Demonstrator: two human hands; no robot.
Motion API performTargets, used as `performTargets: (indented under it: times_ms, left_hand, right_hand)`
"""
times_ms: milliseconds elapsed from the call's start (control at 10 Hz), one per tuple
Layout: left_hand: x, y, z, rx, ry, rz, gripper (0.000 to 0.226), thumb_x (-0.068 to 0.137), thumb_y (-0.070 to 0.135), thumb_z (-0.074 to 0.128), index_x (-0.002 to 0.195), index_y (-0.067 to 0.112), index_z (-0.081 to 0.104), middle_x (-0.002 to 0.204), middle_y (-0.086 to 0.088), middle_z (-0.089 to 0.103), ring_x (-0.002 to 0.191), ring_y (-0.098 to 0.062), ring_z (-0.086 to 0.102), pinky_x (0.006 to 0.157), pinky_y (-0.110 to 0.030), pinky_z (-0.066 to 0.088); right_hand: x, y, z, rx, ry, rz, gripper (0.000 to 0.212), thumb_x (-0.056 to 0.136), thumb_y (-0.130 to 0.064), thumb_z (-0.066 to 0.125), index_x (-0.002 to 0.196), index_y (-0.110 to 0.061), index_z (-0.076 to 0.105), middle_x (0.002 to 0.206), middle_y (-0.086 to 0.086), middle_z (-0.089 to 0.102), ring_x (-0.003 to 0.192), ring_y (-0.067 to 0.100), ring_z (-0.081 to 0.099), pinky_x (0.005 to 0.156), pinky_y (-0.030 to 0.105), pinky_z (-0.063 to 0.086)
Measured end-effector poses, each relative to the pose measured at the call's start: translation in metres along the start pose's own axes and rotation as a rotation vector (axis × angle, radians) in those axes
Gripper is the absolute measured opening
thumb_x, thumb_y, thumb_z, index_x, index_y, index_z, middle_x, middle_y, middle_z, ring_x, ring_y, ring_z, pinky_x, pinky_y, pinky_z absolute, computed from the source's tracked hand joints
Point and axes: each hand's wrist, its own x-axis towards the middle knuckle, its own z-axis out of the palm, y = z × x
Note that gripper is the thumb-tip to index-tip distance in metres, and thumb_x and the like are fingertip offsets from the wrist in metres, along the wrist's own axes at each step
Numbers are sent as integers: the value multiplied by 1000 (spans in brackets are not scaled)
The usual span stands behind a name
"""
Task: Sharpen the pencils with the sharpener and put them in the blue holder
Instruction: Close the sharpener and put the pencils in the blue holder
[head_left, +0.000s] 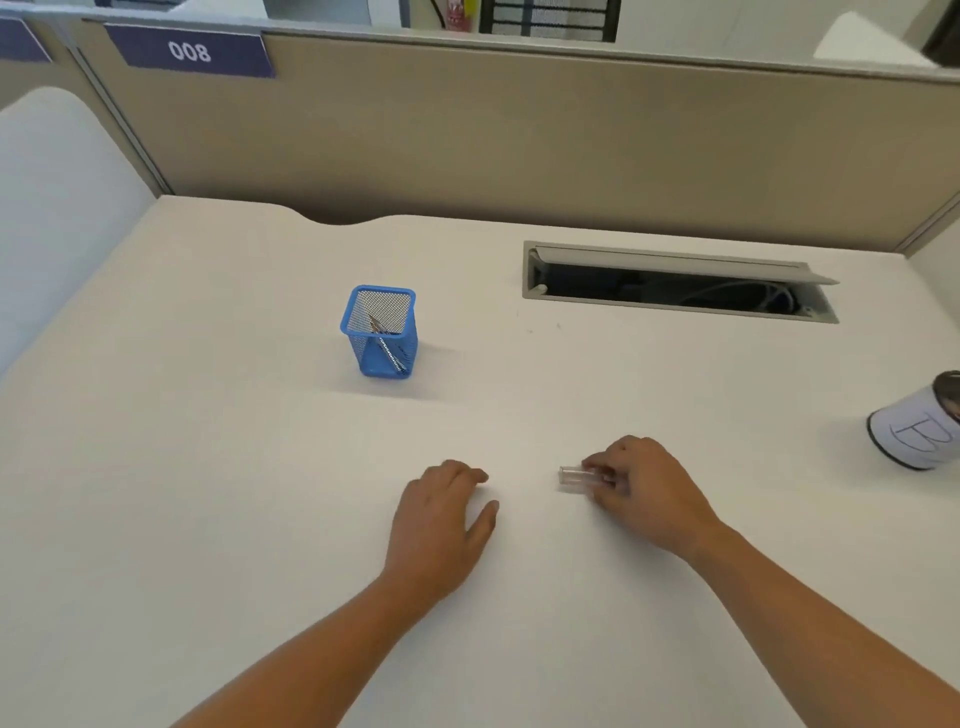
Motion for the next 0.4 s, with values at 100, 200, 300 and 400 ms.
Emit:
performTargets:
  times_ms: [100, 200, 300, 400]
  left_hand:
    - [-12, 14, 20, 87, -32, -2, 40, 89, 42, 59, 122, 20, 61, 128, 4, 59, 126, -19, 51, 100, -34, 39]
    - [-14, 22, 29, 146, -38, -49, 48, 93, 46, 52, 132, 19, 55, 145, 4, 50, 141, -20, 36, 109, -39, 32]
    - [-18, 22, 33, 191, -57, -34, 53, 96, 49, 43, 138, 18, 50, 152, 4, 43, 145, -16, 30, 113, -38, 26]
    - [-20, 23, 33, 239, -50, -48, 57, 96, 51, 33, 140, 19, 48, 153, 5, 40, 146, -15, 28, 115, -37, 22]
  right_hand:
    - [-5, -5, 10, -18, 6, -65, 31, 84, -30, 70, 115, -30, 73, 99, -8, 63, 99, 16, 54, 87, 28, 45]
    - [-10, -8, 14, 4, 37, -65, 41, 83, -31, 71, 124, -28, 67, 105, -8, 62, 103, 17, 54, 91, 26, 44]
    - [-16, -2, 17, 10, 34, -62, 59, 80, -38, 73, 135, -26, 57, 121, -7, 59, 115, 17, 52, 101, 29, 41]
    - [-29, 5, 24, 39, 128, -19, 70, 80, -40, 75, 142, -20, 50, 134, -4, 55, 126, 20, 49, 107, 31, 37]
